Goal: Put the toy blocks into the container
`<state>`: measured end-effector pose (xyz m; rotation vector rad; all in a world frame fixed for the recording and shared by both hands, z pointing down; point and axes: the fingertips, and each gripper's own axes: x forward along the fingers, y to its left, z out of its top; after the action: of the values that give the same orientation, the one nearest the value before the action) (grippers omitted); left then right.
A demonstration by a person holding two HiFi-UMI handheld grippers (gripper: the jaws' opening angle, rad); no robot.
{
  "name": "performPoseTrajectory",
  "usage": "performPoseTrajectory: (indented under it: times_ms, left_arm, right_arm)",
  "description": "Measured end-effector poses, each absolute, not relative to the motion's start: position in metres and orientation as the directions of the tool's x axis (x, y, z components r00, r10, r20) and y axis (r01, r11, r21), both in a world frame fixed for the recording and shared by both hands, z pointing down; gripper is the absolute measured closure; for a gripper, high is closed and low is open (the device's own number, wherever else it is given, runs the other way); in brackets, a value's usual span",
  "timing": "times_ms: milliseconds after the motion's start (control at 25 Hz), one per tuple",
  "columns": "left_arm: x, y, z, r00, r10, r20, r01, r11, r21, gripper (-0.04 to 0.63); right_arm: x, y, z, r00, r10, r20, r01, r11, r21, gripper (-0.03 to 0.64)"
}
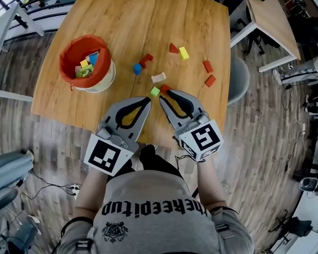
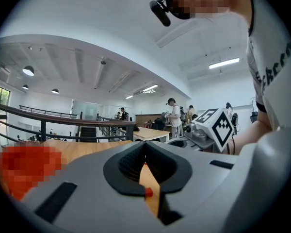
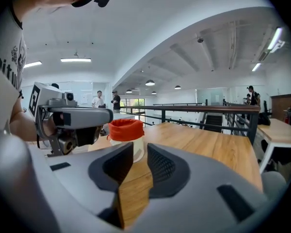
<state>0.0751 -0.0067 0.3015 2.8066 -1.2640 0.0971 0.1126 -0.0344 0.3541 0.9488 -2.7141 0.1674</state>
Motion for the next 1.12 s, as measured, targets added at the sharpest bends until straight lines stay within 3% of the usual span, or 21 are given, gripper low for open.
performPoseTrajectory:
  times_ms: [1120]
  left_arm:
    - [0.048,-0.036,0.344,0.529,-0.829,0.182,-0.849,-0.52,0.098,0.583]
  right_arm:
    - [0.091,-0.077,0.485,-0.747,-0.348,0.567,-0.461,0.885,-0.064,0.466]
